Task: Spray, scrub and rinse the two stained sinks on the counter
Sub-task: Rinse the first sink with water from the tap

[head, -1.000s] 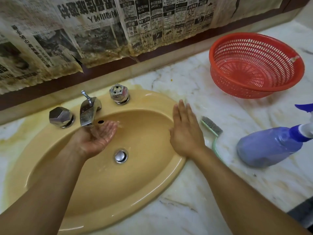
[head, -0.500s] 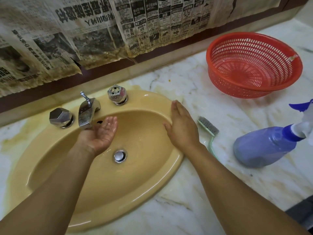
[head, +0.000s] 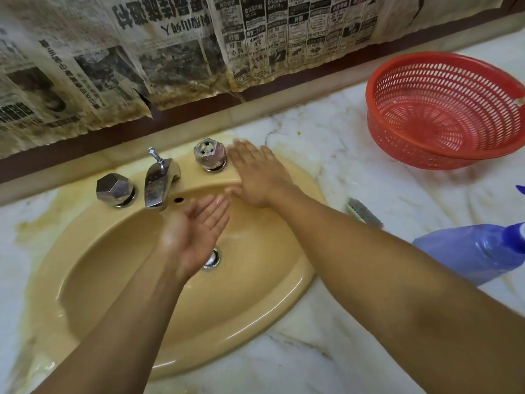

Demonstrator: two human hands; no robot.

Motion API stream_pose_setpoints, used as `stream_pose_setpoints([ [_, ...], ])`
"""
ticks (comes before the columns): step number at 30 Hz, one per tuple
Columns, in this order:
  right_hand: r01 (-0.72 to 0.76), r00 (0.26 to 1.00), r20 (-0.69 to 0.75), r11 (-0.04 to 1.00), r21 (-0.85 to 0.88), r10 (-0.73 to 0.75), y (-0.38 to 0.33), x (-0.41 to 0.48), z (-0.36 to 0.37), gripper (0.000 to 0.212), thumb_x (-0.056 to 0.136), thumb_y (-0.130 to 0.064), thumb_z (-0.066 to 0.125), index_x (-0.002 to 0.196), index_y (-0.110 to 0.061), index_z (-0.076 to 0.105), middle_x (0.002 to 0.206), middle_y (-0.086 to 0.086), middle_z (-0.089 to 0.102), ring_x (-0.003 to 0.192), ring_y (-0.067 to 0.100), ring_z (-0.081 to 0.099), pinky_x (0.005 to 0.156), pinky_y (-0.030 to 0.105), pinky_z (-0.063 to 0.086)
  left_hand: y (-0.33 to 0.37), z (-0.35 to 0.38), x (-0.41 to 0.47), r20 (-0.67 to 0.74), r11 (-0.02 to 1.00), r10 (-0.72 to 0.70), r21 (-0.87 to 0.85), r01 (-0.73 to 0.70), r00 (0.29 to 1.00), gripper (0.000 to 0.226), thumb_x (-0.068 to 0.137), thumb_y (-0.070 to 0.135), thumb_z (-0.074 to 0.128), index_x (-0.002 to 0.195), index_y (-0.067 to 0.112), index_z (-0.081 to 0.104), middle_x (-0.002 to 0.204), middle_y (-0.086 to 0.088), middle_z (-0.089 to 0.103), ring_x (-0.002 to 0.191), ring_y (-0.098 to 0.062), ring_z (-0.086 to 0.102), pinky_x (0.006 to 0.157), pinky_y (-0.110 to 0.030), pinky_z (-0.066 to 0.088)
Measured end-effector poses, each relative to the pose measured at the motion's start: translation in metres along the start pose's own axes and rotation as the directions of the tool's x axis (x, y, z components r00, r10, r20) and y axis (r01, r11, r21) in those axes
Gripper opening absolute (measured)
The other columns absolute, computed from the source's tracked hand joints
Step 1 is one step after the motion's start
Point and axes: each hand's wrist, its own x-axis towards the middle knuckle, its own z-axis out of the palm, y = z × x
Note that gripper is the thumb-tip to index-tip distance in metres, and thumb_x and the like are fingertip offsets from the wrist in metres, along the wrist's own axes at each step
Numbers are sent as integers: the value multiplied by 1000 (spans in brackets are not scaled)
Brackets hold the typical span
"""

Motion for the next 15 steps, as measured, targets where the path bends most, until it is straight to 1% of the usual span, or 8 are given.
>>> stream_pose_setpoints([
  [3,-230,969,-51,958,171,242,35,-60,11,96,98,-61,46,163,-12,-5,171,9,-1,158,23,1,127,41,8,-3,-48,6,-89,992,-72,-113,61,993,41,112,25,31,121,0,62,123,-17,73,123,-31,64,103,-43,48],
  [5,-292,941,-90,915,278,328,45,-102,21,90,100,-53,47,163,-9,0,171,11,6,157,25,7,127,37,9,8,-59,12,-113,984,-79,-167,59,990,45,112,30,31,115,0,64,120,-16,73,118,-30,66,103,-42,48],
  [7,-319,919,-106,876,362,379,40,-128,31,82,103,-43,46,163,-8,3,171,11,6,157,24,8,126,33,6,23,-58,19,-120,988,-85,-139,69,989,44,112,28,31,110,2,66,112,-13,75,114,-27,68,102,-41,49],
  [9,-343,901,-119,852,396,418,32,-135,36,77,104,-35,46,163,-8,4,171,11,6,157,24,7,126,31,5,37,-50,22,-96,991,-109,-89,100,989,39,109,22,36,104,3,69,109,-11,76,107,-24,72,92,-40,57],
  [10,-351,895,-122,846,402,430,29,-135,37,77,104,-33,47,163,-8,4,171,11,6,157,24,7,126,31,5,41,-45,21,-78,991,-122,-69,116,989,32,105,18,42,103,3,71,107,-11,77,102,-24,74,84,-40,61],
  [12,-360,891,-119,840,405,439,28,-133,37,78,104,-32,49,163,-8,3,171,10,5,157,24,6,127,32,6,44,-37,17,-28,990,-130,-50,129,991,21,86,8,60,101,0,74,105,-11,76,93,-25,77,73,-39,65],
  [13,-359,892,-115,841,406,436,29,-133,37,78,104,-32,49,163,-9,3,171,9,4,157,24,6,127,32,6,43,-34,16,-17,990,-131,-57,130,991,27,77,5,63,101,-2,74,108,-12,76,92,-26,77,72,-40,65],
  [15,-345,897,-124,847,403,424,30,-133,37,78,104,-33,49,163,-9,4,171,9,5,157,23,6,127,33,7,41,-27,14,-17,986,-142,-88,140,990,36,79,4,54,109,-3,72,115,-15,75,95,-30,77,72,-43,65],
])
